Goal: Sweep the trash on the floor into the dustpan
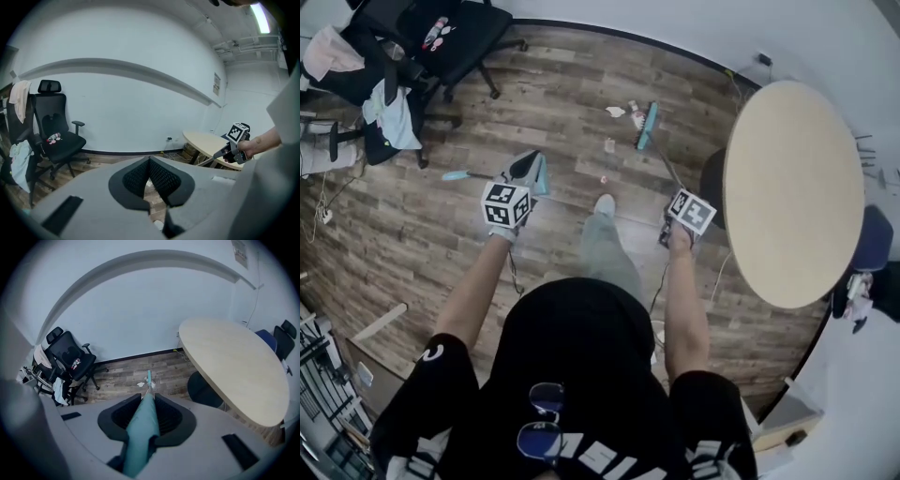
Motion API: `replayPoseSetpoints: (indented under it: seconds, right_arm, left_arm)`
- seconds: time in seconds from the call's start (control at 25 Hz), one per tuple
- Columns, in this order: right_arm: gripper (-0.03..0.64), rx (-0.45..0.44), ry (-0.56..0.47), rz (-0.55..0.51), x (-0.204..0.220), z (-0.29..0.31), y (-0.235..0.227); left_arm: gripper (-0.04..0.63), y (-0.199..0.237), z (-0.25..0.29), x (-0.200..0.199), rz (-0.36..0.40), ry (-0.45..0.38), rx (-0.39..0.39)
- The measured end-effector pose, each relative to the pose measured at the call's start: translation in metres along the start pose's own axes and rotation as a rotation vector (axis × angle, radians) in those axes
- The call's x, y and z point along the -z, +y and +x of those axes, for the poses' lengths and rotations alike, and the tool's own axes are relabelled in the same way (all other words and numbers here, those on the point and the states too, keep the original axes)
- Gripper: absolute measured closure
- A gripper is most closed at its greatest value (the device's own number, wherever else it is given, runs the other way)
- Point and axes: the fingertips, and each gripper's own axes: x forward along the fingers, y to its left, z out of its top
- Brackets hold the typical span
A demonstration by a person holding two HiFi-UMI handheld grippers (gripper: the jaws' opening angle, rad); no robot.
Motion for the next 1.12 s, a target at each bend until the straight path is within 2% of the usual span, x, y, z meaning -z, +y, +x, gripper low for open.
replayPoseSetpoints:
  seconds: [0.2, 0.4, 0.52, 0.64, 0.84, 1.04, 1.12]
  right_arm:
    - [0.532, 0.02, 0.031, -0.056, -0.064, 0.065, -0.01]
    - [0.532, -0.002, 0.062, -0.111, -0.105, 0.13, -0.005]
    - [0.532, -0.017, 0.11, -0.128, -0.114, 0.168, -0.002]
    - [0.532, 0.111, 0.196, -0.183, -0.116, 0.189, -0.028]
    - [0.532, 0.206, 0.273, -0.252, -0.125, 0.225, -0.042]
    - [0.532, 0.183, 0.281, -0.319, -0.131, 0.252, -0.027]
    - [0.532, 0.128, 0.286, -0.345, -0.128, 0.26, -0.008]
  left_arm:
    - [0.598, 0.009, 0.079, -0.023, -0.015, 0.031, 0.004]
    - [0.598, 0.023, 0.146, -0.034, -0.028, 0.059, 0.007]
    - [0.598, 0.031, 0.179, -0.038, -0.035, 0.069, 0.008]
    - [0.598, 0.04, 0.208, -0.037, -0.053, 0.077, 0.003]
    - [0.598, 0.055, 0.243, -0.032, -0.076, 0.092, -0.013]
    - [0.598, 0.063, 0.255, -0.023, -0.106, 0.103, -0.034]
    - [0.598, 0.065, 0.254, -0.018, -0.117, 0.105, -0.041]
